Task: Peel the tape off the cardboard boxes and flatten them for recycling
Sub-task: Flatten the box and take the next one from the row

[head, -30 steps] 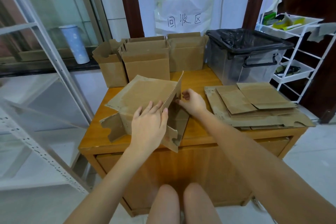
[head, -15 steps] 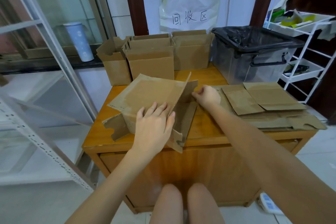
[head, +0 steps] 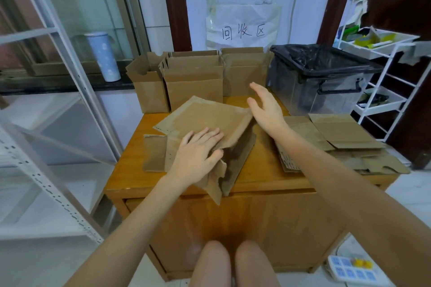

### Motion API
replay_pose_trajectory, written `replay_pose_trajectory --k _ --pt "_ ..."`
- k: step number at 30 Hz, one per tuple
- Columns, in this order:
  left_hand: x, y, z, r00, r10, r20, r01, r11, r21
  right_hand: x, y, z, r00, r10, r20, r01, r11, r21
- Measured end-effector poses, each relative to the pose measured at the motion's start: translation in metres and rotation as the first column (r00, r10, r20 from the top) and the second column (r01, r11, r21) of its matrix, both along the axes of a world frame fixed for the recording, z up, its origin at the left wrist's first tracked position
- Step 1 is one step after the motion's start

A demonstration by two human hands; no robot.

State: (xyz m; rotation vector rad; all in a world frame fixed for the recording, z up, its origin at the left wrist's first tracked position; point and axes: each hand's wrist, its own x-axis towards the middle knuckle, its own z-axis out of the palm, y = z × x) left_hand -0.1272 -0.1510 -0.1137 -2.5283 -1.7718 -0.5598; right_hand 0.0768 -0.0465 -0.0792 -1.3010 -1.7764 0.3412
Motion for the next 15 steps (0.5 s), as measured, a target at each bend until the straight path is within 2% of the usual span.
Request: replay_pose_trajectory --k 3,5,7,11,15 --pt "-0.016 0.008 0.000 0.994 -0.094 0.056 0.099 0.990 -0.096 0.001 -0.003 0.005 0.984 0.072 0.165 -0.074 0.997 0.003" --pt "-0.028 0.011 0.000 0.978 -0.182 0.105 0.199 0.965 -0.173 0.001 -0.005 0.003 0.931 0.162 0.326 -0.150 0.987 -0.062" --pt "-0.039 0.013 -0.002 0.956 -0.238 0.169 0.277 0.924 -0.263 -0.001 -0.009 0.000 0.874 0.244 0.419 -0.194 0.968 -0.160" --pt "-0.055 0.012 -0.012 0.889 -0.128 0.440 0.325 0.853 -0.408 -0.009 -0.023 -0.013 0.736 0.379 0.561 -0.266 0.924 -0.275" --pt "-0.058 0.014 -0.031 0.851 -0.040 0.524 0.303 0.852 -0.426 -0.024 -0.036 -0.049 0.567 0.453 0.688 -0.271 0.892 -0.363"
